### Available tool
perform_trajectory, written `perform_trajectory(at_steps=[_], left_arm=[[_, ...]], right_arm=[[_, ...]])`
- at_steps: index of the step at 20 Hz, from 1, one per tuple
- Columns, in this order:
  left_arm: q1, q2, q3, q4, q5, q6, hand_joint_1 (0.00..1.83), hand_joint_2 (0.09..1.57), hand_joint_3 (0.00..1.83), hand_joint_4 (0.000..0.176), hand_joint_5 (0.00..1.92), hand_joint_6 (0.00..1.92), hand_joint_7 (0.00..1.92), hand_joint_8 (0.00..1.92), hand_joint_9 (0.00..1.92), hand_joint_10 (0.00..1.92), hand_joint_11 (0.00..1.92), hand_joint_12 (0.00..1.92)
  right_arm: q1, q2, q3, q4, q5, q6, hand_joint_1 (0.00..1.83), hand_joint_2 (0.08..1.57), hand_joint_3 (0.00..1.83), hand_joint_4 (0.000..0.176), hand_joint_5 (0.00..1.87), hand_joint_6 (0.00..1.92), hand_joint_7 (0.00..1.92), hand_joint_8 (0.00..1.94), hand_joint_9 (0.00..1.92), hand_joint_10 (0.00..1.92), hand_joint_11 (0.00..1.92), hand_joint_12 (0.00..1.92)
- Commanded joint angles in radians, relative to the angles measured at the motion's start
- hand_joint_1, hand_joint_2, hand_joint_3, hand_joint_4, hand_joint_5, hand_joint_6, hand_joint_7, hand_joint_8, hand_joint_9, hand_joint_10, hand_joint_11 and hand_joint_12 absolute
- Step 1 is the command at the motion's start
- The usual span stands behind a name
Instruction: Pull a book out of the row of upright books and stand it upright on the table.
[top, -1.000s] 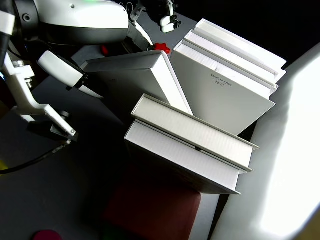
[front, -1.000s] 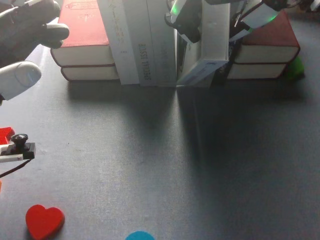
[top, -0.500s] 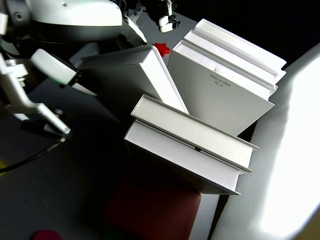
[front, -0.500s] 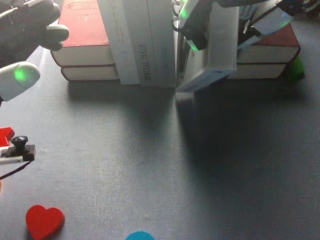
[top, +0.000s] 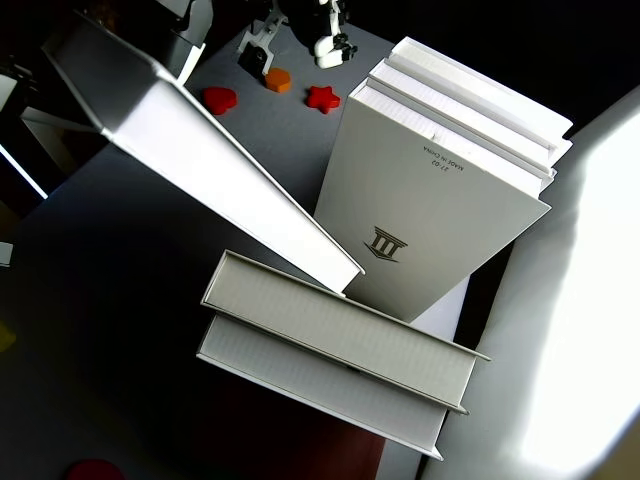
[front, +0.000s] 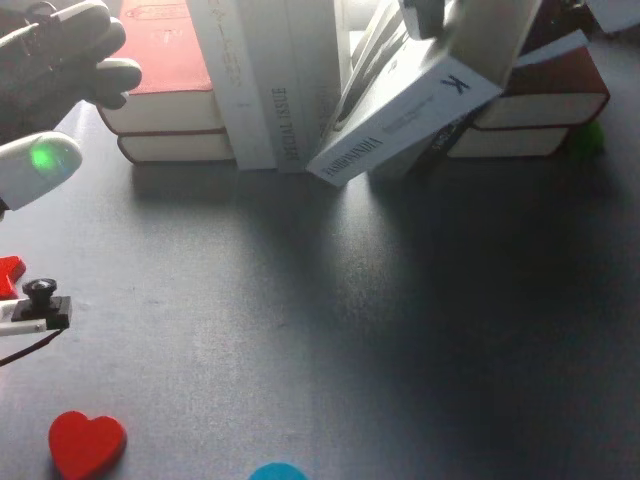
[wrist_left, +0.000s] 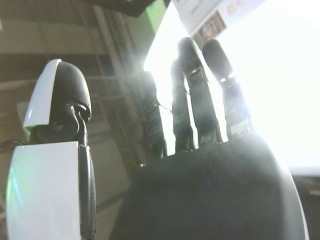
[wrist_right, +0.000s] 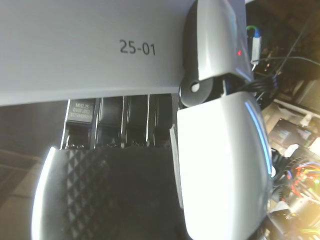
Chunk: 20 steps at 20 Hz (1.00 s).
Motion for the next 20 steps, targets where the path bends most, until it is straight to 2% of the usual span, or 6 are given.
perform_trajectory(at_steps=[1, 5, 6, 8, 13, 20], left_arm=[[-0.003, 0.001, -0.004, -0.033, -0.117, -0.010, 0.92, 1.06, 0.00, 0.094, 0.48, 0.00, 0.38, 0.00, 0.43, 0.44, 0.07, 1.35], [0.002, 0.000, -0.014, -0.036, -0.117, -0.010, 0.97, 1.05, 0.00, 0.090, 0.49, 0.01, 0.40, 0.01, 0.43, 0.43, 0.07, 1.36], [0.002, 0.000, -0.015, -0.037, -0.117, -0.010, 0.99, 1.04, 0.00, 0.084, 0.50, 0.01, 0.41, 0.01, 0.43, 0.43, 0.06, 1.36], [0.004, -0.002, -0.014, -0.039, -0.117, -0.010, 1.00, 1.03, 0.00, 0.077, 0.50, 0.01, 0.43, 0.02, 0.43, 0.43, 0.05, 1.36], [0.004, -0.012, -0.008, -0.036, -0.116, -0.010, 1.00, 1.03, 0.00, 0.072, 0.51, 0.01, 0.44, 0.01, 0.42, 0.42, 0.00, 1.38], [0.003, -0.016, -0.004, -0.035, -0.116, -0.010, 0.99, 1.03, 0.00, 0.082, 0.51, 0.00, 0.41, 0.00, 0.41, 0.42, 0.00, 1.41]], right_arm=[[-0.001, -0.002, -0.001, 0.107, -0.012, -0.005, 1.33, 1.26, 0.00, 0.000, 0.71, 0.98, 0.74, 1.51, 0.63, 1.68, 0.68, 1.85], [-0.068, -0.012, 0.001, 0.206, 0.018, 0.000, 1.33, 1.26, 0.00, 0.000, 0.69, 0.99, 0.73, 1.52, 0.62, 1.69, 0.68, 1.85], [-0.078, -0.014, 0.001, 0.220, 0.025, 0.000, 1.34, 1.23, 0.00, 0.000, 0.80, 0.92, 0.77, 1.47, 0.67, 1.62, 0.68, 1.85], [-0.096, -0.029, 0.008, 0.259, 0.030, -0.019, 1.33, 1.26, 0.00, 0.000, 0.69, 0.99, 0.73, 1.52, 0.62, 1.69, 0.68, 1.85], [-0.170, -0.131, 0.104, 0.407, 0.047, -0.086, 1.33, 1.26, 0.00, 0.000, 0.70, 0.99, 0.74, 1.52, 0.62, 1.68, 0.67, 1.85], [-0.256, -0.219, 0.213, 0.582, 0.050, -0.147, 1.33, 1.27, 0.00, 0.000, 0.68, 1.00, 0.73, 1.53, 0.61, 1.70, 0.67, 1.85]])
